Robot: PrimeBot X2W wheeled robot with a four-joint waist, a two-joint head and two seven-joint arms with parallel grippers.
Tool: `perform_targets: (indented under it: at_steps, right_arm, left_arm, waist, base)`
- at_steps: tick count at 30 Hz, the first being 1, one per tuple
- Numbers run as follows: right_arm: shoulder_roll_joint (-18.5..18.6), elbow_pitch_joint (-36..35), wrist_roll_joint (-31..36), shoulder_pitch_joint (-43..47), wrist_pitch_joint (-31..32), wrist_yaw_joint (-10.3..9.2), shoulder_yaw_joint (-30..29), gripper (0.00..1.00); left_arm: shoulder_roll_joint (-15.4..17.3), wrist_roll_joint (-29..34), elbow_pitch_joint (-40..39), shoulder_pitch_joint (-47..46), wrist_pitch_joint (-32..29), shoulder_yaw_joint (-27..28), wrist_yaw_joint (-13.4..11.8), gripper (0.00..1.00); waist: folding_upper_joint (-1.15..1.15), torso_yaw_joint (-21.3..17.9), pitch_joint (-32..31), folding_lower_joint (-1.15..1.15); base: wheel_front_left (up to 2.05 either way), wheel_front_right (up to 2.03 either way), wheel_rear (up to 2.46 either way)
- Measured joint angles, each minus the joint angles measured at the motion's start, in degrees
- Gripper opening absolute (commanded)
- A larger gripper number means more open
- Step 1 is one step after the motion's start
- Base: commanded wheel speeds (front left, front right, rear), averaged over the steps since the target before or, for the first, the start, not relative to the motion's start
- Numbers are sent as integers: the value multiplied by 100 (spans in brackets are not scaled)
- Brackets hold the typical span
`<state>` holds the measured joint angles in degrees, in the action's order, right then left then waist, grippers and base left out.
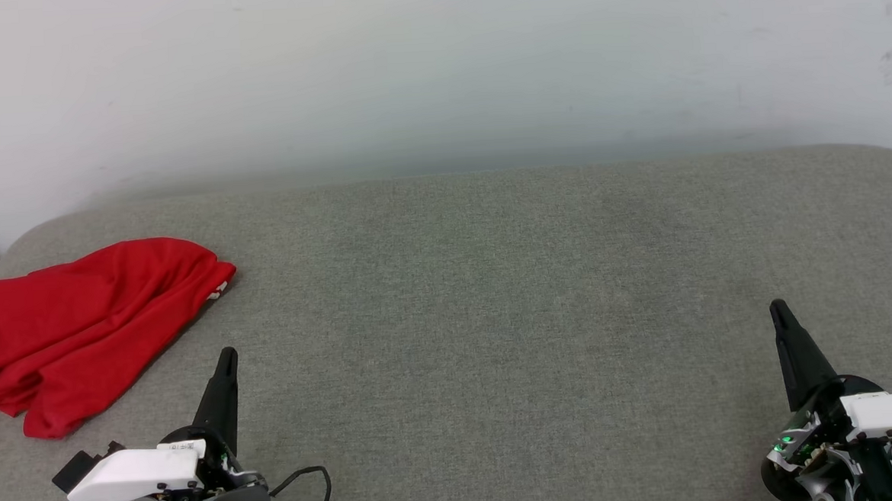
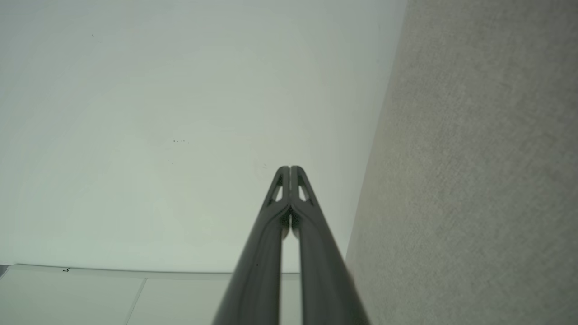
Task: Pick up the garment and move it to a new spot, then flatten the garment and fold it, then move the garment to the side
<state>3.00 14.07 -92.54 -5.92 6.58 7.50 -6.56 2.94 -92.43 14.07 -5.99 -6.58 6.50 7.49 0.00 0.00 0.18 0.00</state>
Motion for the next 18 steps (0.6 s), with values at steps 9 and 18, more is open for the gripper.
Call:
perform_targets:
  at_steps: [9, 18]
  right_arm:
    - [0, 0, 0, 0, 0, 0, 0, 0]
    - [0, 0, 1, 0, 0, -1, 0, 0]
  left_arm:
    - [0, 0, 0, 0, 1, 0, 0, 0]
    - [0, 0, 0, 0, 1, -1, 0, 0]
  waist:
    - [0, 0, 0, 0]
    - [0, 0, 0, 0]
  base:
    - [0, 0, 0]
    - [0, 0, 0]
